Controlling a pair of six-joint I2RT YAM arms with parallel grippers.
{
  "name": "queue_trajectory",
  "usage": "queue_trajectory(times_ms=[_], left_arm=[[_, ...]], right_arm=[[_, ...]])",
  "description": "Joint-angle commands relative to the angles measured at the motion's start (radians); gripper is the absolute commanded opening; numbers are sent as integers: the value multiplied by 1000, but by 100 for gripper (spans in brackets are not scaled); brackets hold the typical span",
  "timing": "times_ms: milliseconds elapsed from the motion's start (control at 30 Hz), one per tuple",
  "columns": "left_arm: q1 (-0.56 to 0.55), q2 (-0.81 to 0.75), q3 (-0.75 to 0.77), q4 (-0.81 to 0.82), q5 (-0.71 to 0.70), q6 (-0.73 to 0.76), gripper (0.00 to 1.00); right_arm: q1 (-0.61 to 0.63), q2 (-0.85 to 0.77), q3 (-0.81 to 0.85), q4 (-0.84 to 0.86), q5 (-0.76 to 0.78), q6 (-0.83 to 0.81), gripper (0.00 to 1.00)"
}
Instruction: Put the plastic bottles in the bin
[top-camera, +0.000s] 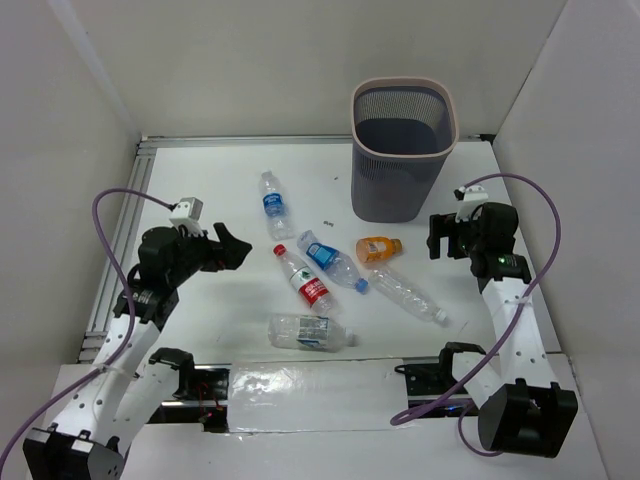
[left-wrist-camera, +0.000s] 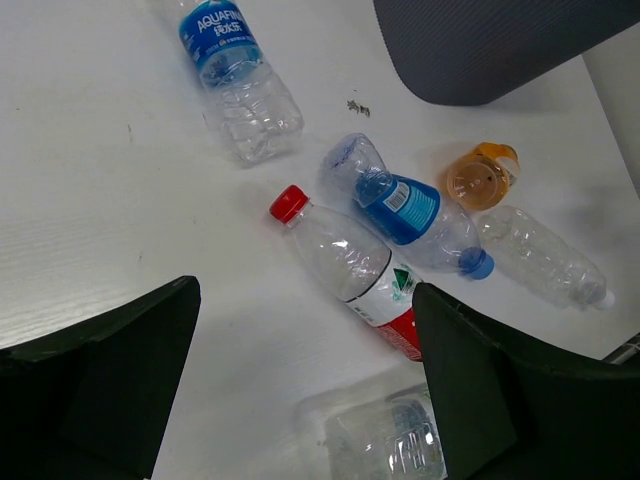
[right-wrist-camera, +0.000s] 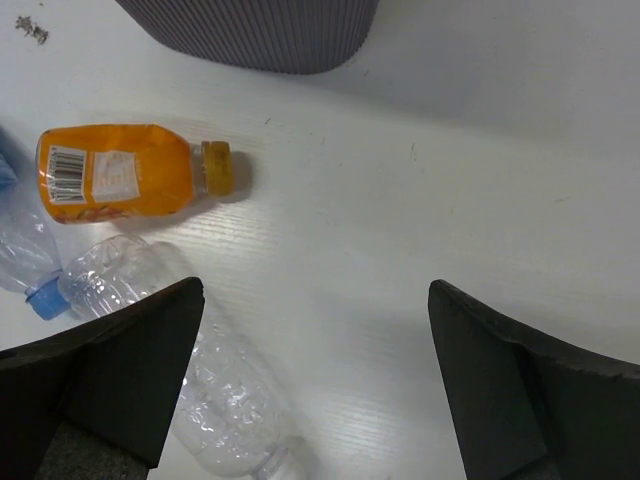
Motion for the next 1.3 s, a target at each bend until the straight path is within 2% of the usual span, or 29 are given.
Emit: queue_trajectory(times_ms=[0,67,133,267,333,433,467,500,567,600,633,667,733,767,800,867,933,1033,1267], left_arm=[[0,14,38,63,40,0,100],[0,37,47,63,40,0,100],[0,46,48,63,40,-9,100],[0,66,67,53,22,-9,100],[0,86,77,62,22,-9,94],[0,126,101,74,22,-9,62],[0,166,112,74,12,-18,38],[0,187,132,83,0,-18,31],[0,230,150,92,-15,-29,29],[0,275,159,102,-26,-29,32],[0,299,181,102,-35,-38,55],[0,325,192,115,-47,-38,72],[-9,416,230,126,-58,-29,97],[-21,450,244,126,-70,-29,100],[-21,485,261,126,-83,-17,100],[-56,588,311,112,-141,-7,100],[-75,645,342,128,-193,-7,100],[-124,752,383,149,-256,2,100],[-199,1016,598,106,-414,-7,100]], right_arm=[[-5,-20,66,-40,-30,-90,100],[-5,-8,92,-134,-118,-238,100],[-14,-8,118,-204,-219,-317,100],[-14,-20,118,-162,-180,-296,100],[-14,-20,109,-137,-100,-276,100],[-14,-2,100,-128,-20,-276,100],[-14,10,83,-128,3,-267,100],[-14,20,83,-128,14,-267,100],[-24,32,74,-169,-27,-300,100],[-24,32,74,-179,-53,-317,96],[-24,32,65,-179,-76,-317,77],[-24,20,64,-179,-107,-317,42],[-24,20,55,-160,-136,-302,28],[-24,20,55,-160,-161,-302,28],[-24,20,55,-169,-170,-302,39],[-24,29,64,-169,-181,-311,69],[-24,29,64,-188,-181,-311,91],[-24,40,64,-211,-205,-311,95],[-24,18,64,-231,-242,-320,96]])
